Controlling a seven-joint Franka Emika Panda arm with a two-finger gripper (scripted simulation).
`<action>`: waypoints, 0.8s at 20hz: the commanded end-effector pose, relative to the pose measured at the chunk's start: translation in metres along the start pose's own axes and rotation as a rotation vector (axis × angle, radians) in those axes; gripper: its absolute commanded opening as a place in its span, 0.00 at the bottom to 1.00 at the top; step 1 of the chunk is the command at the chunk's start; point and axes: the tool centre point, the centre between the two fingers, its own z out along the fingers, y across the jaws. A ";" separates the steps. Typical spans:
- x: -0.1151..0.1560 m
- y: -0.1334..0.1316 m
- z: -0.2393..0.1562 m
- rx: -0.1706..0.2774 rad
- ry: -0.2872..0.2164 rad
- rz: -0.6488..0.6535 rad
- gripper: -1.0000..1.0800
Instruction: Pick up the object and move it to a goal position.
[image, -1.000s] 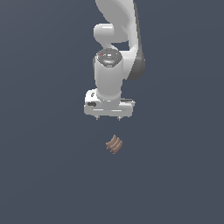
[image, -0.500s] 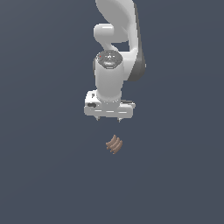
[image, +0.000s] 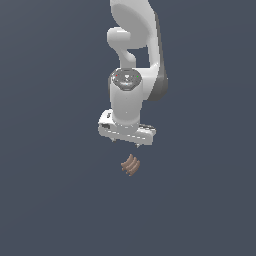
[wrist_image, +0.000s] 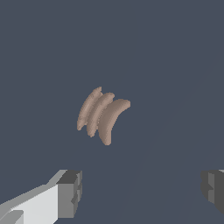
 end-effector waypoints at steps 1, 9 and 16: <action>0.006 -0.004 0.007 0.004 -0.001 0.061 0.96; 0.027 -0.020 0.032 0.015 -0.003 0.274 0.96; 0.038 -0.030 0.049 0.020 -0.004 0.405 0.96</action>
